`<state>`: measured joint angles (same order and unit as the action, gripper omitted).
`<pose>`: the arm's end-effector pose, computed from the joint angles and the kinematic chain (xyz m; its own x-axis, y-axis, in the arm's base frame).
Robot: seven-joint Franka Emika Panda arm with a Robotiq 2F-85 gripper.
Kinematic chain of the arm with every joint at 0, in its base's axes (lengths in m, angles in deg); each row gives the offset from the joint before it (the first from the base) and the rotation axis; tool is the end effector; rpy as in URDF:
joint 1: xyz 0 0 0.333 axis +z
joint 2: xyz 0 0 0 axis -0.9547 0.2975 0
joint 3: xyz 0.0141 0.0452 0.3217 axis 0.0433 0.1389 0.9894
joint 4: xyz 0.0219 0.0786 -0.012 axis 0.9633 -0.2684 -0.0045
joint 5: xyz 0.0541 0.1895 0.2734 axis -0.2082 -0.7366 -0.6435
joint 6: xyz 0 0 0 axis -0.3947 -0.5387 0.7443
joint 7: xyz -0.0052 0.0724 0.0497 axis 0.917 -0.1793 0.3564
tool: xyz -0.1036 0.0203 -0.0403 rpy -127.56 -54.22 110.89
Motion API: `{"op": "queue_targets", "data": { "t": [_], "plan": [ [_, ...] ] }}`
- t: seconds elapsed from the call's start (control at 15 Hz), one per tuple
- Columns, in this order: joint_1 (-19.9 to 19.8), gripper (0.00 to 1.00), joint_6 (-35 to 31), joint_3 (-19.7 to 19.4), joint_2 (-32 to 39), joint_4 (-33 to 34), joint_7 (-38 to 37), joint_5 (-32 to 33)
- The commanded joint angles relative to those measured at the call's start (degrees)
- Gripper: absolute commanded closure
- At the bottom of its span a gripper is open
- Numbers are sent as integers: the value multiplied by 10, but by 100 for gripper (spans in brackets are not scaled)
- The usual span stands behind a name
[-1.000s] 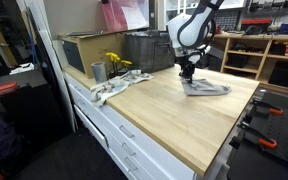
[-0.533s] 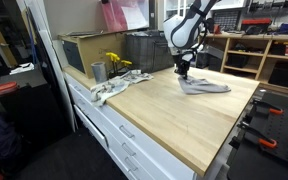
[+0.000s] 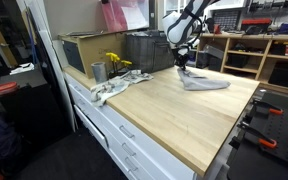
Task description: Fold the grey towel three times
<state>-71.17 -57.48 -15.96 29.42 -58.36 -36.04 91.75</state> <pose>0.6083 -0.1268 0.2423 0.9717 -0.2253 -0.0713 -0.1869 -0.9175 0.3512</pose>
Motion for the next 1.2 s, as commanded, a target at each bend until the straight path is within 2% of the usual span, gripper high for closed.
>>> {"op": "queue_targets", "data": {
  "t": [0.0, 0.67, 0.73, 0.87, 1.13],
  "plan": [
    [-10, 99, 41, -10, 27, 56, -44, 1],
    [-16, 99, 52, -45, 68, 103, -158, 4],
    [-13, 72, 48, -50, 70, 104, -170, 7],
    [-7, 65, 46, -62, 73, 105, -194, 14],
    [14, 34, 40, -84, 69, 95, -243, 45]
  ]
}}
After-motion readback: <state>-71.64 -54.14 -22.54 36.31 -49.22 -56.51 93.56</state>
